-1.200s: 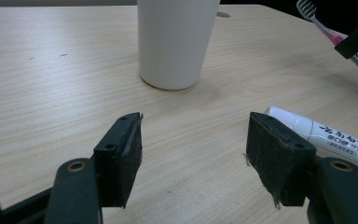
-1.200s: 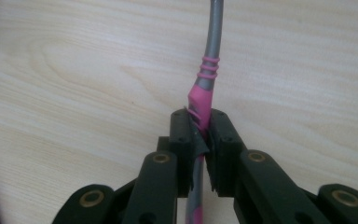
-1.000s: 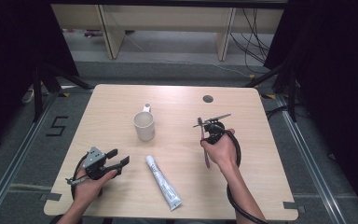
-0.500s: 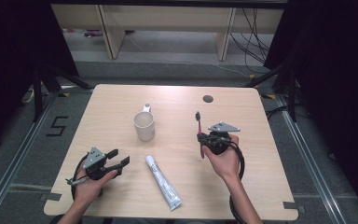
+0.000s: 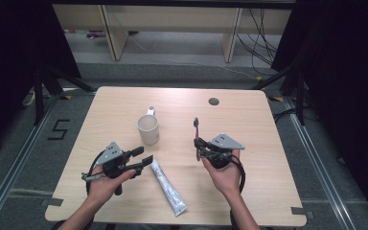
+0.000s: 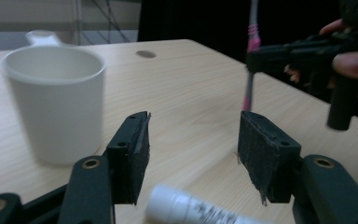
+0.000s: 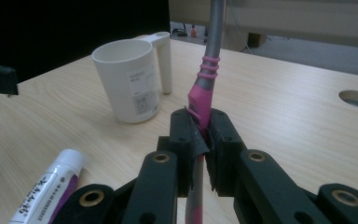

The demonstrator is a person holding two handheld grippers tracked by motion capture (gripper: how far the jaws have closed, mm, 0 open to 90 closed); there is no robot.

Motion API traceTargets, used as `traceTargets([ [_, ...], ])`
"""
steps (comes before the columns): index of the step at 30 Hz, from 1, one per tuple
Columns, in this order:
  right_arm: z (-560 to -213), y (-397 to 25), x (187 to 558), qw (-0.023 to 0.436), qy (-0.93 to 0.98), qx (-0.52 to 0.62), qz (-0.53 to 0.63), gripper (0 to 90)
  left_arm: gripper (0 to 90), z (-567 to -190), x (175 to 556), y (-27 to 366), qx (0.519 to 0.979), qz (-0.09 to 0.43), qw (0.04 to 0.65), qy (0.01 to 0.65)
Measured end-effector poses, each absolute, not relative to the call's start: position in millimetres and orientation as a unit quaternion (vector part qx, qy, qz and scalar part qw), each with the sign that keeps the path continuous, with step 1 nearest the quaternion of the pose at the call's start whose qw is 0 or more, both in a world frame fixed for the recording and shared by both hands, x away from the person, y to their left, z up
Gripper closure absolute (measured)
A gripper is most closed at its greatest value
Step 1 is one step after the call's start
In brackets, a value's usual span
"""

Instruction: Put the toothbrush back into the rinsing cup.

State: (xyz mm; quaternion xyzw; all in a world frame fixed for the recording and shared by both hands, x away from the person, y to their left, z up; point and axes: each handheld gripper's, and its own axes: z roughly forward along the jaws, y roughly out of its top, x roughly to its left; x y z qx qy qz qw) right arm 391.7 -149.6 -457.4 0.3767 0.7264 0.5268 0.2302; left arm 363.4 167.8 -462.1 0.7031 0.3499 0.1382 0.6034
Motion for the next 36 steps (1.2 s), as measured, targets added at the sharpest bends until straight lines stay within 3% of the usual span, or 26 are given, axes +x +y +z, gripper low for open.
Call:
traceTargets([
  [17,-454,-114,384,0.235,0.724,0.344,0.55,82.0,50.1,-422,401,105,0.709,0.105,0.622,0.316],
  [36,-455,-96,380,0.231,0.725,0.333,0.557,82.0,75.5,-427,411,98,0.7,0.11,0.63,0.317],
])
